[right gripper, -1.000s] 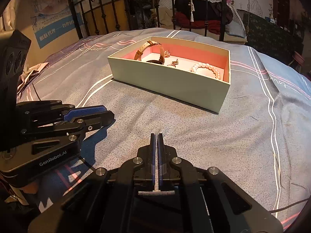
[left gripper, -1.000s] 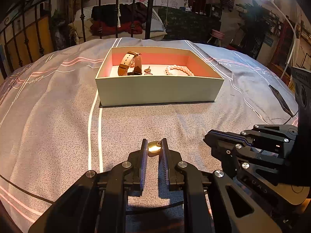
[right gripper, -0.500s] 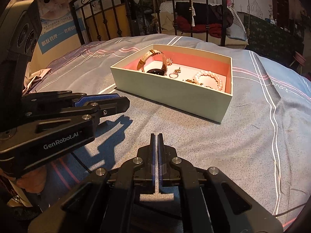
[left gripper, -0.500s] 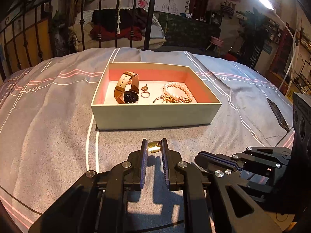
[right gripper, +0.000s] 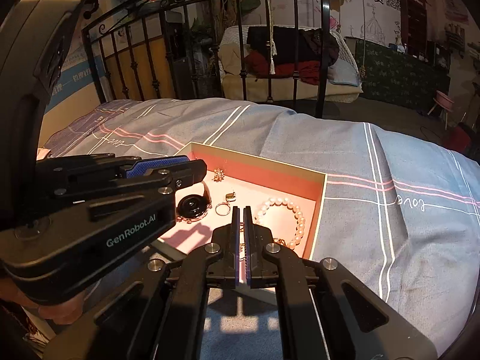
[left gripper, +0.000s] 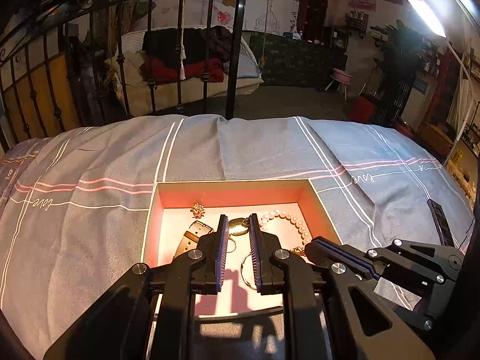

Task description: Organize jewelry

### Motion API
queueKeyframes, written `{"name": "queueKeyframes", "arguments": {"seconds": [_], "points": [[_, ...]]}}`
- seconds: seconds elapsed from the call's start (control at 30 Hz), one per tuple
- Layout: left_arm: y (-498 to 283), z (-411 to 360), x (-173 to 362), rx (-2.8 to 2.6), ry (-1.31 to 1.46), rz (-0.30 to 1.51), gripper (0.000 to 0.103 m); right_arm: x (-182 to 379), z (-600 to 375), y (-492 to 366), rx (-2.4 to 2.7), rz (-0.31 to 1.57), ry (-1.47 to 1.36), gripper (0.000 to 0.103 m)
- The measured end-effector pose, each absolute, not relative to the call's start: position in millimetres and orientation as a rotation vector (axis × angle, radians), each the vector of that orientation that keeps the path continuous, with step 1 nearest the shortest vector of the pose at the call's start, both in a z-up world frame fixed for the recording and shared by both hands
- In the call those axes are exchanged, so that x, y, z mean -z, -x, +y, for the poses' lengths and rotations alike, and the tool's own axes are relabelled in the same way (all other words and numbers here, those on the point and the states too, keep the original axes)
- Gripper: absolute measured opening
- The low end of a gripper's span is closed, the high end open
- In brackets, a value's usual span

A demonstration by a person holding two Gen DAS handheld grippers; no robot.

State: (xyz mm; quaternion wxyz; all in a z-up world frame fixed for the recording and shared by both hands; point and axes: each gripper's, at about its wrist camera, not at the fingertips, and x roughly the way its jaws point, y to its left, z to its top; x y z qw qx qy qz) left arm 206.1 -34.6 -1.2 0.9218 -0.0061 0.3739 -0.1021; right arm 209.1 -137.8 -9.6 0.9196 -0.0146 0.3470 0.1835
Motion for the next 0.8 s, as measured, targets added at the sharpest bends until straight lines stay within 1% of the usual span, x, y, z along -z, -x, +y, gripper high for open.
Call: {"name": "queueKeyframes", "arguments": {"seconds": [0.17,0.33,0.57,0.8], "points": [[-231,-36,23,0.2,0.017,0.858,0.014,21,-136,-225,-0.371,0.755,0.047,0.003],[-241,-39,39,0.197,0.001,0.905,0.014,36,-132,-231,-0.383,0.804,0.053,0.003],[-244,-40,52,0.192,0.001,0.935,0.013,46,-130,-236,-0.397,0.827,0.052,0.003],[-248,-42,51,0.187,-0.006,0.942,0.014,47,-127,-234,-0.413,0.833,0.063,0.003]]}}
